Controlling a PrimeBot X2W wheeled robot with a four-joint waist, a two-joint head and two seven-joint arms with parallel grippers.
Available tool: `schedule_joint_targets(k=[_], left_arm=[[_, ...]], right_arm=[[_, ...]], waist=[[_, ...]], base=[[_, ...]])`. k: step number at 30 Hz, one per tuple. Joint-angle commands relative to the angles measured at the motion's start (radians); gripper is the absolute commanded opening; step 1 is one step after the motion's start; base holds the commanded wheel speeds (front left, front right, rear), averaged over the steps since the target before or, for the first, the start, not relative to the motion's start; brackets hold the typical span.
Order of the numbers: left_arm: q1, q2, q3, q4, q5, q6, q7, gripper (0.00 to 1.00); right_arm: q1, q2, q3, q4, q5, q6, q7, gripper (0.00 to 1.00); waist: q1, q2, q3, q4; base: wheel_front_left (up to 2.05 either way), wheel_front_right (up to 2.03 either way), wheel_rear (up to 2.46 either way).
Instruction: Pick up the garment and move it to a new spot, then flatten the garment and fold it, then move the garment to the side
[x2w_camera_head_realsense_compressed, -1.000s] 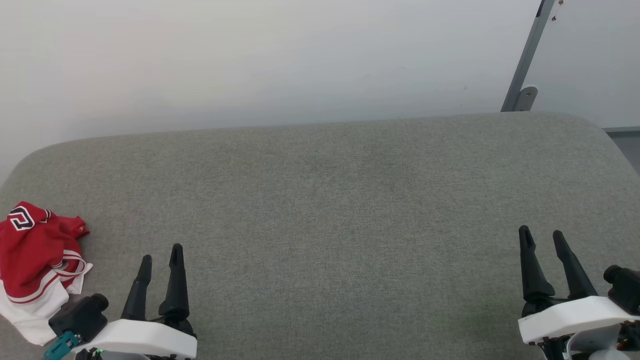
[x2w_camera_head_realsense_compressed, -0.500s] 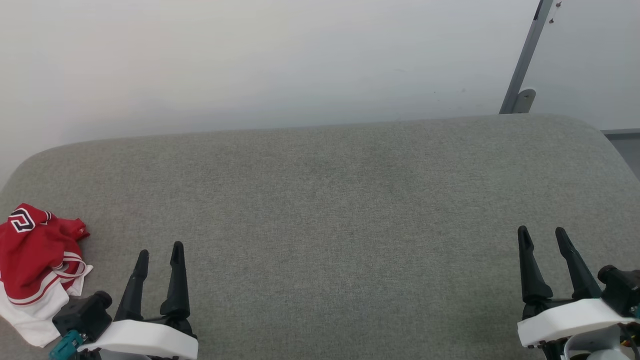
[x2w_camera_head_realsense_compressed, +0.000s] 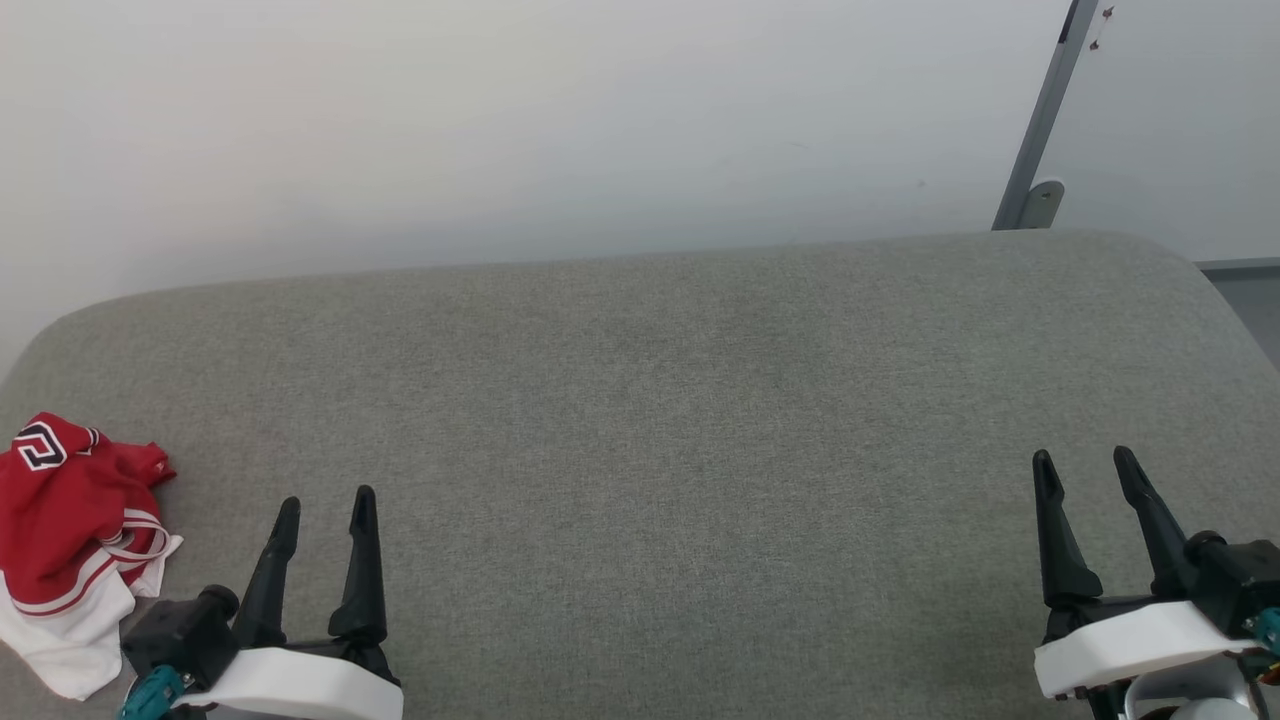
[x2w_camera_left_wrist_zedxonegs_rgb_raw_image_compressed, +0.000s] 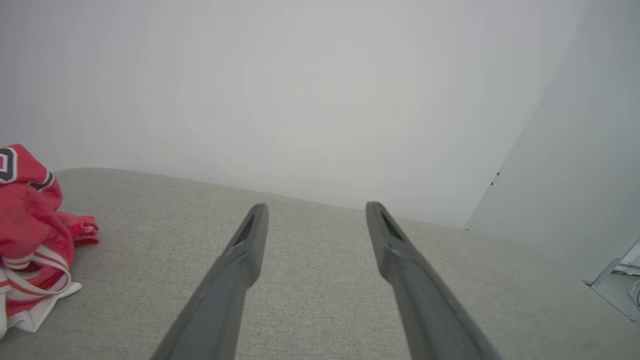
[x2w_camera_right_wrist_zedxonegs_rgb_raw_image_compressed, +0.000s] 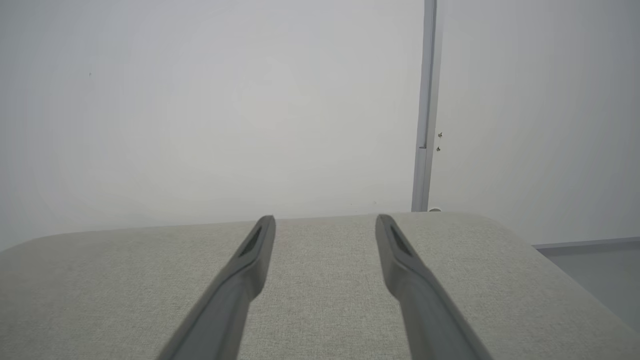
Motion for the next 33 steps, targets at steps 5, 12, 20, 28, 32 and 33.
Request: schedule_joint_targets(k=[5, 12, 20, 28, 32, 33], left_arm=[[0.008, 0.007, -0.003, -0.009, 0.045, -0.004, -0.016, 1.00], [0.011, 0.010, -0.006, -0.009, 0.093, -0.004, -0.031, 1.00], [0.011, 0.012, -0.002, -0.005, 0.093, -0.004, -0.033, 1.00], [0.010, 0.015, -0.004, 0.013, 0.086, -0.004, -0.033, 1.00], [0.005, 0.017, 0.005, 0.032, 0.085, -0.004, -0.032, 1.00], [0.003, 0.017, 0.014, 0.041, 0.086, -0.003, -0.032, 1.00]], right_arm=[[0.012, -0.003, -0.003, -0.013, -0.049, 0.005, -0.017, 1.00], [0.016, -0.006, 0.002, -0.013, -0.108, 0.005, -0.032, 1.00], [0.019, -0.002, 0.000, -0.017, -0.119, 0.005, -0.033, 1.00], [0.017, 0.001, -0.008, -0.022, -0.126, 0.005, -0.033, 1.00], [0.018, 0.001, -0.001, -0.019, -0.126, 0.005, -0.033, 1.00], [0.018, 0.002, 0.003, -0.016, -0.123, 0.005, -0.033, 1.00]], waist=[[-0.0001, -0.0001, -0.003, -0.001], [-0.0001, -0.0001, -0.007, -0.003], [-0.0001, -0.0001, -0.010, -0.004], [-0.0001, -0.0001, -0.011, -0.004], [-0.0001, -0.0001, -0.013, 0.006], [-0.0001, -0.0001, -0.014, 0.013]], base=[[0.00, 0.00, 0.00], [0.00, 0.00, 0.00], [0.00, 0.00, 0.00], [0.00, 0.00, 0.00], [0.00, 0.00, 0.00], [0.00, 0.00, 0.00]])
